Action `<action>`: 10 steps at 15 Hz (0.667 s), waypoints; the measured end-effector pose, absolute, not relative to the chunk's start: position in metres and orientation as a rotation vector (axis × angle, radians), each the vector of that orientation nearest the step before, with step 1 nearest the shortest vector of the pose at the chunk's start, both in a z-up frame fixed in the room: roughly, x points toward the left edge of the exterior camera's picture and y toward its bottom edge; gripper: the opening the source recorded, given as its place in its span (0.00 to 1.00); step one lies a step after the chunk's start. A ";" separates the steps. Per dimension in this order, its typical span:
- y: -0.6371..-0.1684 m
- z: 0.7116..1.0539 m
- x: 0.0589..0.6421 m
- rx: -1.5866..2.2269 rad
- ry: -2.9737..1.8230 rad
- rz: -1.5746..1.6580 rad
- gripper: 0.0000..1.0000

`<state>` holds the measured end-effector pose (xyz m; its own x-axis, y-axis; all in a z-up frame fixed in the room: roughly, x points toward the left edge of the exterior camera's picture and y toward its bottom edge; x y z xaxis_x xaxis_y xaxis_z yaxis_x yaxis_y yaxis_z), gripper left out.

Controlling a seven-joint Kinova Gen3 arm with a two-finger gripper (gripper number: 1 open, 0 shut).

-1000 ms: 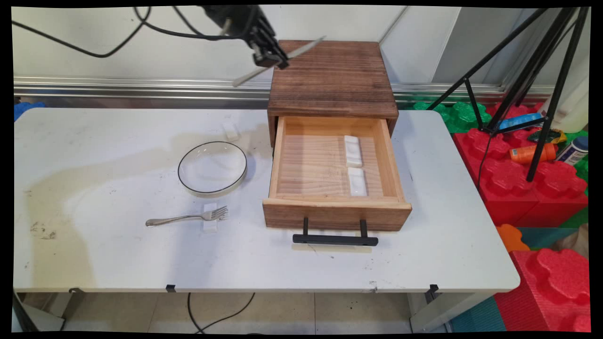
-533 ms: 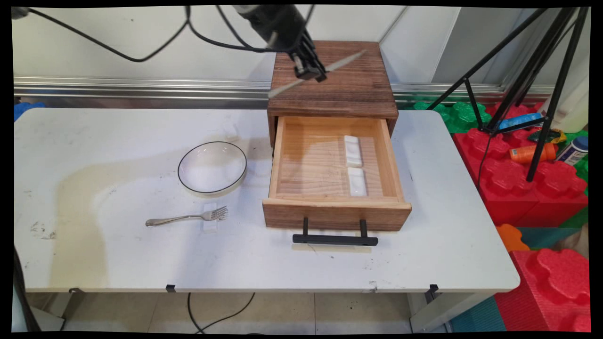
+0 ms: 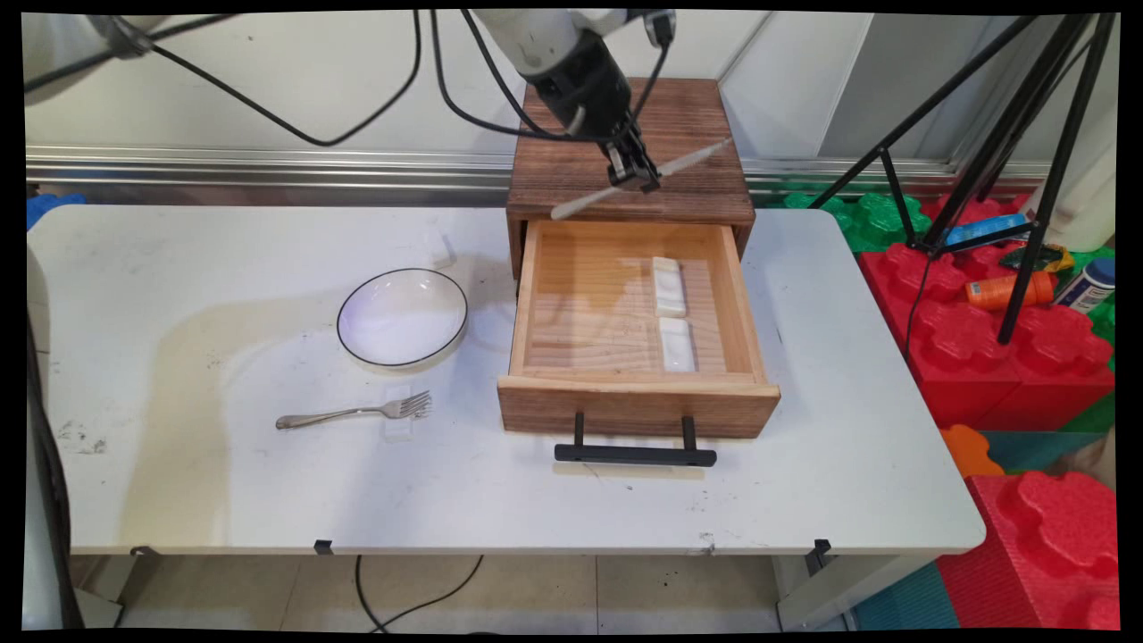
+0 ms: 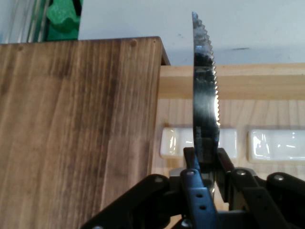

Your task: Place the picked object into the drawer

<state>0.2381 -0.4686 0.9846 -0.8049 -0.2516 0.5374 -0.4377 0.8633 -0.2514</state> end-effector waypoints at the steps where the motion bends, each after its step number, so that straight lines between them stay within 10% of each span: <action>1: -0.472 0.979 0.236 0.503 -2.537 0.494 0.00; 10: -0.496 0.922 0.233 0.479 -2.563 0.401 0.00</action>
<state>0.2329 -0.4955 0.9224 -0.8141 -0.2579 0.5204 -0.4044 0.8948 -0.1893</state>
